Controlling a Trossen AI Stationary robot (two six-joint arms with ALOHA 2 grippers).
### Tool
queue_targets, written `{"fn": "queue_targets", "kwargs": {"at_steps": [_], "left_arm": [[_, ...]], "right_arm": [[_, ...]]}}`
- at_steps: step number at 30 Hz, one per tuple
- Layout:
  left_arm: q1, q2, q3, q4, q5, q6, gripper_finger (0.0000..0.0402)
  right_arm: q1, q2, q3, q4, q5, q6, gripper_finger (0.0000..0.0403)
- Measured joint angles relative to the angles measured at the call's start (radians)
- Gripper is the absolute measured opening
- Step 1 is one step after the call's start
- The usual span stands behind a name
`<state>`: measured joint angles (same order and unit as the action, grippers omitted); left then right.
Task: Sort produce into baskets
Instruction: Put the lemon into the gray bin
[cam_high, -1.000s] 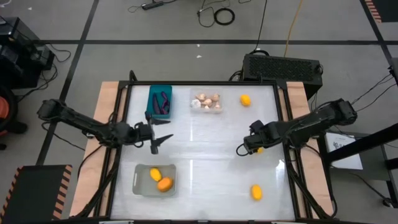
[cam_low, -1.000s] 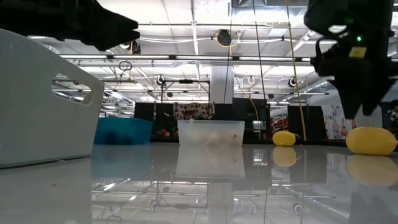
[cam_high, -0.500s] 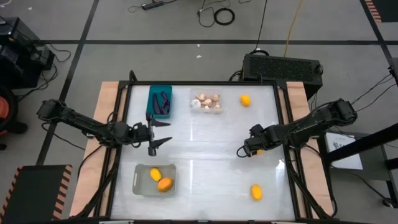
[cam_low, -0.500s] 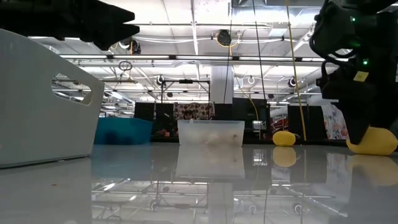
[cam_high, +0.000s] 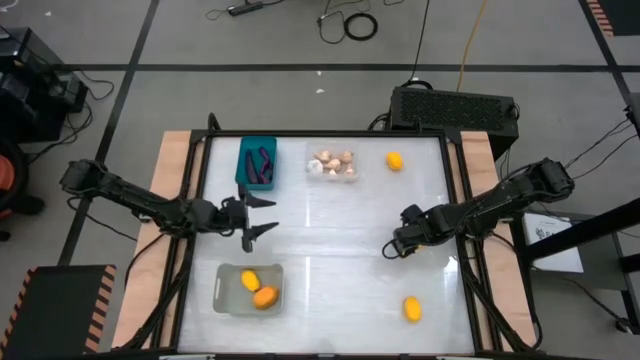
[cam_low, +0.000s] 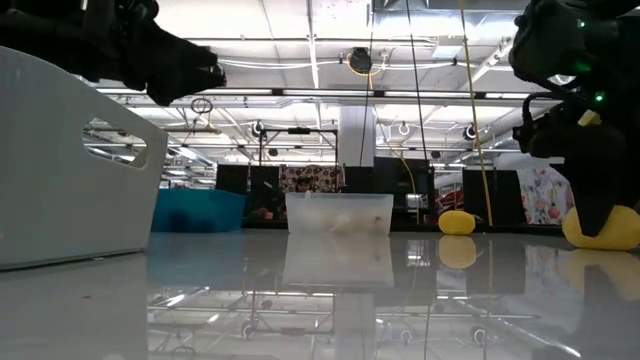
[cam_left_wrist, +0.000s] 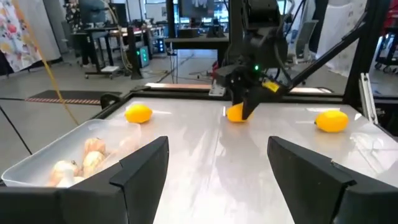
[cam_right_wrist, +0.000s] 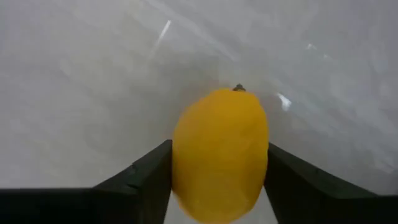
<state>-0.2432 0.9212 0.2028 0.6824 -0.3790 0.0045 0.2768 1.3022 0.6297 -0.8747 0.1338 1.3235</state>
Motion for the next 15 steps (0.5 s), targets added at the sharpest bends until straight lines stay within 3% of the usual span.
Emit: {"fn": "queue_targets", "kwargs": {"at_steps": [4, 9, 15], "left_arm": [[0.0, 0.0, -0.001, -0.028, 0.0, 0.0, 0.0281], [0.001, 0.0, -0.001, -0.119, -0.016, 0.0, 0.0281], [0.001, 0.0, -0.001, -0.207, -0.103, -0.027, 0.0281]], "right_arm": [[0.0, 0.0, 0.03, 0.017, -0.028, -0.022, 0.0173], [0.0, 0.0, 0.104, 0.125, 0.004, -0.106, 0.0173], [0.013, 0.003, 0.147, 0.572, 0.077, -0.326, 0.0183]]}}
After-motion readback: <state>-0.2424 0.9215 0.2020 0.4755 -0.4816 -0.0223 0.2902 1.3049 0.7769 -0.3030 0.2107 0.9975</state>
